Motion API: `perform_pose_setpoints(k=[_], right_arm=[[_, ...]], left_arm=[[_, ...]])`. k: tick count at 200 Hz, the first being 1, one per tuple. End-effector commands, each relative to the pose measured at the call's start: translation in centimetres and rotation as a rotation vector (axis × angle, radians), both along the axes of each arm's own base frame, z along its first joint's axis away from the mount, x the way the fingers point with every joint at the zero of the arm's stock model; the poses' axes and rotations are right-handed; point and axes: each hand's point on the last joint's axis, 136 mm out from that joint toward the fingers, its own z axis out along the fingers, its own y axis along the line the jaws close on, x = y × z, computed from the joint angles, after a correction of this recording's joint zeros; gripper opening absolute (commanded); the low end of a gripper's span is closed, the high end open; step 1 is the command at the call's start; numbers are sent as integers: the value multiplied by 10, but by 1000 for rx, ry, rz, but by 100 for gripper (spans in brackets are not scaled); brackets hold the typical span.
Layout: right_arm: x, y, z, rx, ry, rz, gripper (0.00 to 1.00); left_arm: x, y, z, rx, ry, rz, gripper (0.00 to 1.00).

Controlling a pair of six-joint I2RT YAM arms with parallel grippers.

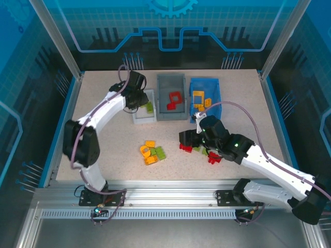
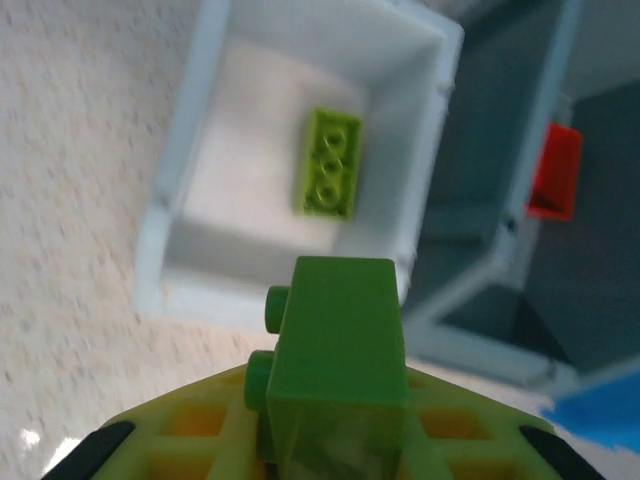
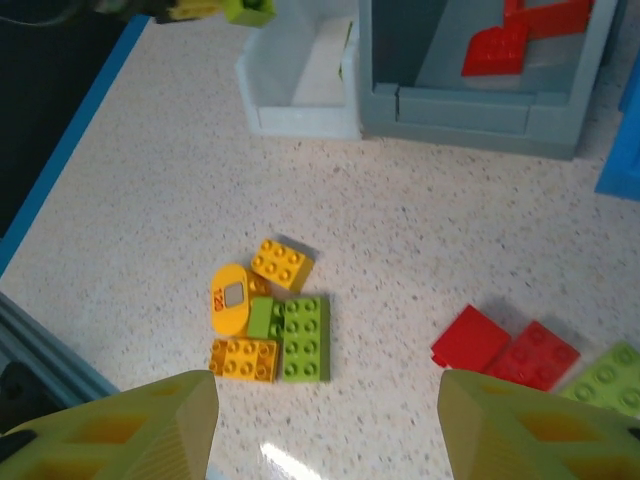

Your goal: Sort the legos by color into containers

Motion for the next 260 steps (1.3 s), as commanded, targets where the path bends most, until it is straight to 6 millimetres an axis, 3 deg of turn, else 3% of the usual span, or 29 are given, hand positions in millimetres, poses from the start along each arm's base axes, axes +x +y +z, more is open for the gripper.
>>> perform_pose_setpoints(k=[1,40,66,95,119,145,167,189,217,232,260], right_arm=[[15,18,37,110,-99,-18,62],[18,25,35,104,-91,-22,62],[16,28,23,75,-53,-7,62],[10,34,2,9,-14,21,63],[1,46,-17,-106,-11,82,64],[-7,69,-36,-248,-19,158,63],[-11,93,-52,-347,-15,204,62],[-11,107,-65,-366,9,207,59],[-5,104,-58,-334,4,165,58],[-5,98,-51,-314,-6,147,57],[-9,94,-57,-318,12,149,56]], left_arm=[[17,10,-31,95,87,-74,27],[37,20,-70,148,158,-70,31],[40,14,-75,123,164,-89,46],[35,7,-53,97,135,-109,55],[27,2,-16,53,67,-111,56],[13,3,29,28,-19,-105,55],[-4,7,55,14,-64,-104,53],[-11,10,58,23,-68,-122,49],[-11,23,32,29,-14,-90,40],[-13,26,35,22,-38,-79,34],[-32,35,46,43,-35,-67,33]])
